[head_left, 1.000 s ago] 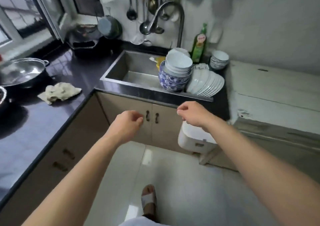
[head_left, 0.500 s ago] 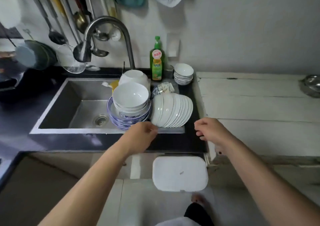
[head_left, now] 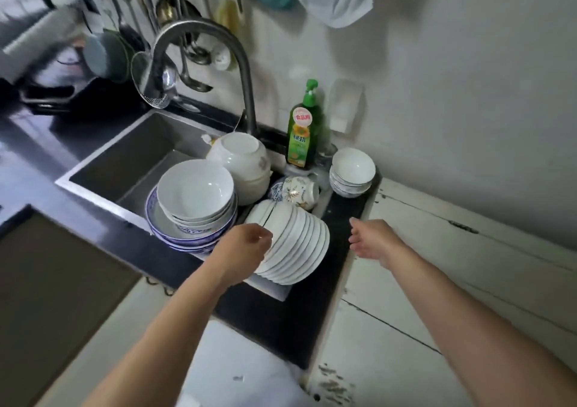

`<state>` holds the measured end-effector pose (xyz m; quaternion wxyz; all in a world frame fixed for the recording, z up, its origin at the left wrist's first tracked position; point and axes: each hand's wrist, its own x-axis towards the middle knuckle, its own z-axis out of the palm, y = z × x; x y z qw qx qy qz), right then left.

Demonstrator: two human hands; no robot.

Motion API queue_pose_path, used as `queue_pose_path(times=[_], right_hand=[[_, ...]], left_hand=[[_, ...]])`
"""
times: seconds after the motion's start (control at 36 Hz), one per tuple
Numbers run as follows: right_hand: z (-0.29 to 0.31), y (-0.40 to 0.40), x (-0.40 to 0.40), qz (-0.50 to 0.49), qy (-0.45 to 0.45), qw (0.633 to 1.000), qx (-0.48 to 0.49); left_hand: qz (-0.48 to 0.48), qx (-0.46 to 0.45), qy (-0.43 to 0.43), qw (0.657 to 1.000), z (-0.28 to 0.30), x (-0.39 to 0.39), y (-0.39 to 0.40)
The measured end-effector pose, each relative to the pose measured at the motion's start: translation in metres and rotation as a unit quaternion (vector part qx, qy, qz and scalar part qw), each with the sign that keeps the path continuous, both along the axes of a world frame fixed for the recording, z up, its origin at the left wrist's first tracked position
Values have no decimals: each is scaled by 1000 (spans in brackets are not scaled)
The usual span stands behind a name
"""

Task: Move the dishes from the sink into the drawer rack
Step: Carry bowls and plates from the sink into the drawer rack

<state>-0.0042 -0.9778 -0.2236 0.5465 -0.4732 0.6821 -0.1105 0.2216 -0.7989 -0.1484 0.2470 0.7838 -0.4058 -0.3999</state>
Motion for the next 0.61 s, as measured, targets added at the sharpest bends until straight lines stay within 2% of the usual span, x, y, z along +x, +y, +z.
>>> queue_pose_path(times=[0.11,0.25,0.39,0.5,0.61], right_hand=[[3,-88,-4,-11,45,998,-39],[4,-176,11,24,106,991,-79],[-5,-205,27,117,204,965,-113],[-2,-217,34,189,299,924,-143],[-9,-226,33,217,327,912,-118]], left_hand=[[51,11,-8,999,-2,-1,-7],[94,26,-36,995,-6,-2,-10],[112,47,-49,991,-11,-7,-14],[134,52,-54,988,-15,-9,-13],[139,62,-53,987,-17,-15,-13]])
